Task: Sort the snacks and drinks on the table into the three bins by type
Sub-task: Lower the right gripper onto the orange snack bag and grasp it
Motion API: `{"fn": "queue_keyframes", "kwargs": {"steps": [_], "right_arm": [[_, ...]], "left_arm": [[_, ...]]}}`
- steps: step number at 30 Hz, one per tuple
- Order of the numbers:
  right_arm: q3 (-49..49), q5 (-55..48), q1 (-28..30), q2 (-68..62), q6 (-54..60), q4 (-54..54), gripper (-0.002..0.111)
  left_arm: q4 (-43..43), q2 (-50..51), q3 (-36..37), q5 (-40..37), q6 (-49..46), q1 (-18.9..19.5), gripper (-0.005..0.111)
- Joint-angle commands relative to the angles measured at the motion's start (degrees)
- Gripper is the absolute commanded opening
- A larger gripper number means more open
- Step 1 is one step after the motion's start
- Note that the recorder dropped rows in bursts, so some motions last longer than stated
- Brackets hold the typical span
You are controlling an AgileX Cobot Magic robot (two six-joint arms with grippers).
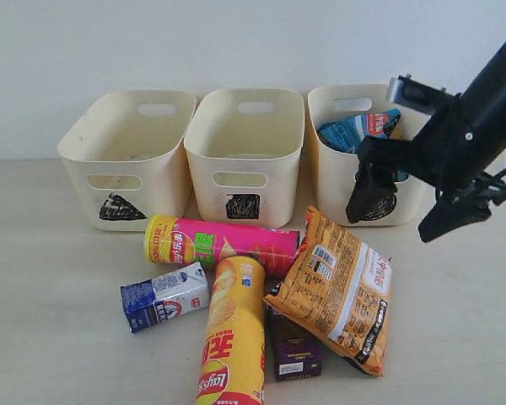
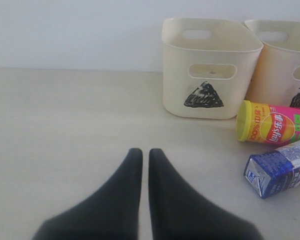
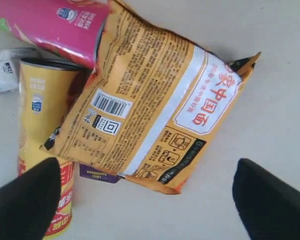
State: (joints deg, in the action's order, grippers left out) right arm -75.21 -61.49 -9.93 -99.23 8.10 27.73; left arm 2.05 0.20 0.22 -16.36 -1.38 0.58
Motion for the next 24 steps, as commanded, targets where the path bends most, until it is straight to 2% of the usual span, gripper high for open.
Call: {"fn": "queue_keyframes", "kwargs": {"steps": [1,7,13,24], "right_arm": [[6.03,7.47,0.02,0.59,-0.10,3.20,0.091],[9.61,12.82,-0.15,0.59,1.72,7.99,0.091],[11.12,14.18,-2.63,-2.16,1.00,8.36,0.091],[11.12,16.20,-2.63,-4.72,-1.68,7.32,0.091]], "left_arm": [[0.04,-0.20,-0.22,0.51,0.27,0.29,0.004],[0.04,-0.20,-0.22,0.40,0.27,0.29,0.004],[0.04,-0.20,-0.22,0.40,0.27,0.29,0.004],[0.04,-0.20,-0.22,0.51,0.27,0.29,0.004]]}}
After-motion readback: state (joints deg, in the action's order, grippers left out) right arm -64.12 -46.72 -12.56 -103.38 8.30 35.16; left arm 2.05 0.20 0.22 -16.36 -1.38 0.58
